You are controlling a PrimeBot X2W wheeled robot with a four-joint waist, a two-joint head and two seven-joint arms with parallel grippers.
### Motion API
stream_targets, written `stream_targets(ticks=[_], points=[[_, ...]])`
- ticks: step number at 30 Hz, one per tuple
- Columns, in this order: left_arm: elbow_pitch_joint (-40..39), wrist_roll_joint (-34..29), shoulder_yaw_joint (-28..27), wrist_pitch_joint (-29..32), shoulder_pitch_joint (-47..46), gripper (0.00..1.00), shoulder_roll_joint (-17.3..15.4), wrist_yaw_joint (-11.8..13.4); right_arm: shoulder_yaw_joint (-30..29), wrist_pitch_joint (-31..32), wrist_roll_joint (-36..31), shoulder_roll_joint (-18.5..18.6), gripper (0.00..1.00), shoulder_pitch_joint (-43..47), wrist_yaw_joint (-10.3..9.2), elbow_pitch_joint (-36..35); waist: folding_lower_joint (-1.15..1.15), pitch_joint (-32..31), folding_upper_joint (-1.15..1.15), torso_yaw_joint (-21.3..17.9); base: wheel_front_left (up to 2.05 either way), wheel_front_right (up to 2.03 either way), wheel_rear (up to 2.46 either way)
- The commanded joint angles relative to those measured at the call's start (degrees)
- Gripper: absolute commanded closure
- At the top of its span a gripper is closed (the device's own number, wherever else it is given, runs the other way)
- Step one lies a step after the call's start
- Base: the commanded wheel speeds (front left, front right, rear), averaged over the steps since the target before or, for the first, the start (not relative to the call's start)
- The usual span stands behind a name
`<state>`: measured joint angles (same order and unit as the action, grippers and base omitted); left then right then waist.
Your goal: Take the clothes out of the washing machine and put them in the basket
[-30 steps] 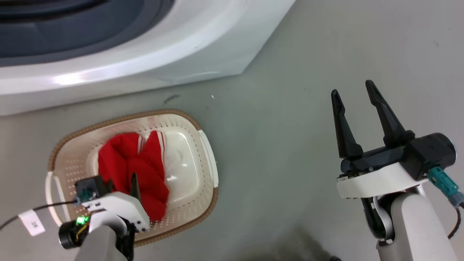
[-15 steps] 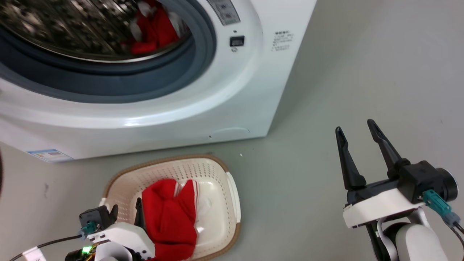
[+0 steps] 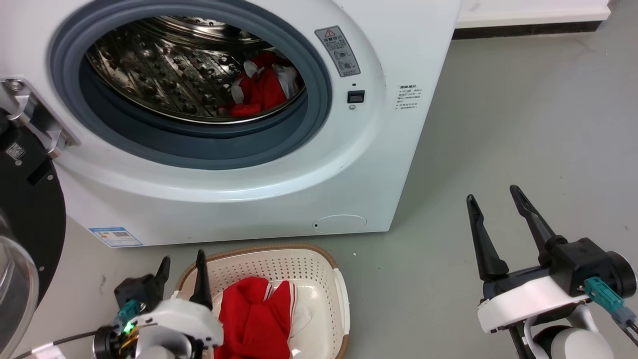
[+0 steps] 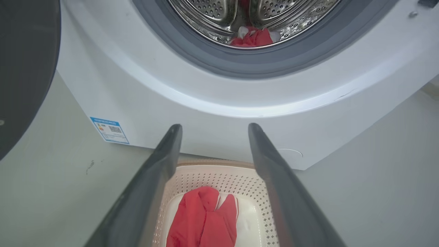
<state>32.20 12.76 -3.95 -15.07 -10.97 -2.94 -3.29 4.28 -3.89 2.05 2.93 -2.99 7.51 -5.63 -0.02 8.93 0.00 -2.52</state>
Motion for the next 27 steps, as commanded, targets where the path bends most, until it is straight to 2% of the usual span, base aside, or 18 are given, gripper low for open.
stream_targets(ticks=[1, 9, 20, 27], points=[[-0.7, -0.2, 0.5, -0.1, -0.9, 0.0, 0.1, 0.2, -0.2, 0.1, 0.0, -0.1, 0.0, 0.4, -0.04, -0.4, 0.02, -0.1, 0.0, 0.2, 0.0, 0.0, 0.0], [-2.4, -1.0, 3.2, -0.1, -9.3, 0.0, 0.1, -0.1, -0.2, 0.5, 0.1, -0.1, 0.0, 0.3, -0.04, -1.5, 0.02, 1.4, 0.0, -0.2, 0.0, 0.0, 0.0], [4.2, -1.8, 2.8, -0.1, -20.3, 0.0, -0.6, -0.8, -0.2, -0.2, 0.2, -0.1, 0.0, -0.5, -0.04, -2.4, 0.02, 5.0, 0.0, -0.9, 0.0, 0.0, 0.0], [8.5, -2.3, 3.9, -0.1, -27.7, 0.0, -1.0, -1.4, 0.0, -0.1, -0.4, -0.1, 0.0, -2.8, -0.04, -3.6, 0.02, 9.7, 0.0, -0.2, 0.0, 0.0, 0.0]])
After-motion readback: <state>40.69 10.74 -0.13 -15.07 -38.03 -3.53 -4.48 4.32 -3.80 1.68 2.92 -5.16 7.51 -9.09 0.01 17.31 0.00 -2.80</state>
